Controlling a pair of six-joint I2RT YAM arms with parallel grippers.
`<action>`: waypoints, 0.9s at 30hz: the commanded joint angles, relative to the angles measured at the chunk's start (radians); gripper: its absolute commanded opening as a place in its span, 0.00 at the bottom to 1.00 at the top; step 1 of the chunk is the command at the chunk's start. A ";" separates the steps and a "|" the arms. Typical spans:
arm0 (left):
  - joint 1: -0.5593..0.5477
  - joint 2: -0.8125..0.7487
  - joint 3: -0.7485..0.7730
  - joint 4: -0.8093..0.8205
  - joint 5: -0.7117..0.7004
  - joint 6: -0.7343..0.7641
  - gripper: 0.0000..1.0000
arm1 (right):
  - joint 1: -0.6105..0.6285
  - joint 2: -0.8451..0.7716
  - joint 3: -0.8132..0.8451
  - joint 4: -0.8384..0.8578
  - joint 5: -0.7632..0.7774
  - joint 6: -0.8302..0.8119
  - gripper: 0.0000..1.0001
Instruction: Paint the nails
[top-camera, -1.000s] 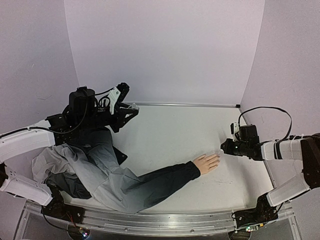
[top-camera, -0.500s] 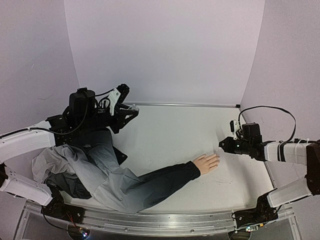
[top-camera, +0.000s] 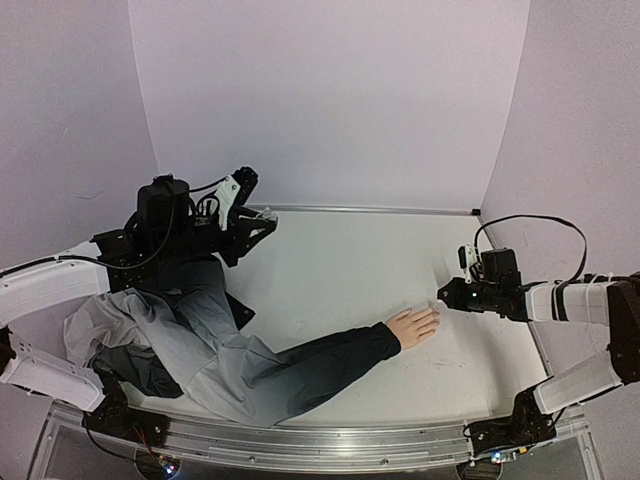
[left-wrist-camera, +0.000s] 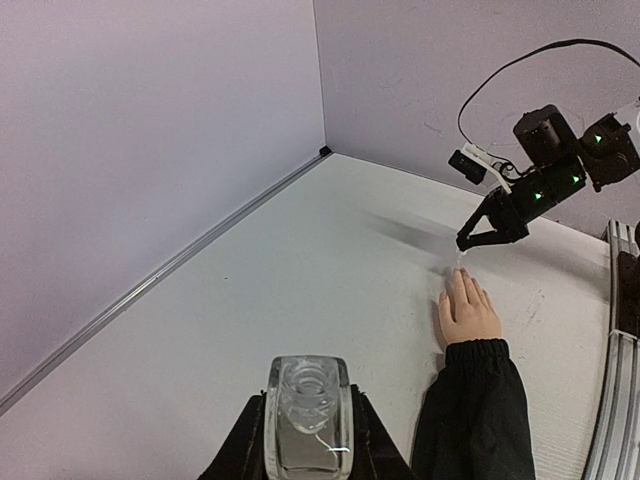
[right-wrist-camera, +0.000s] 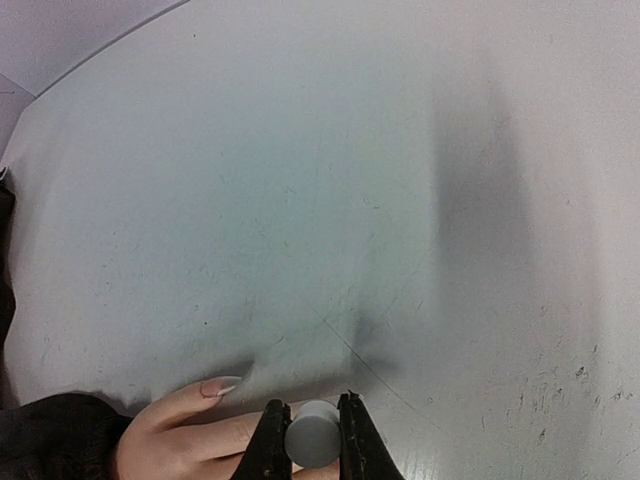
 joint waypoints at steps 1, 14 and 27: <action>0.004 -0.037 0.005 0.069 0.007 -0.006 0.00 | -0.002 0.012 0.031 -0.002 0.006 -0.001 0.00; 0.004 -0.036 0.005 0.068 0.009 -0.005 0.00 | -0.003 0.029 0.030 0.024 0.004 -0.009 0.00; 0.004 -0.036 0.004 0.069 0.007 -0.003 0.00 | -0.003 0.036 0.038 0.024 0.040 -0.007 0.00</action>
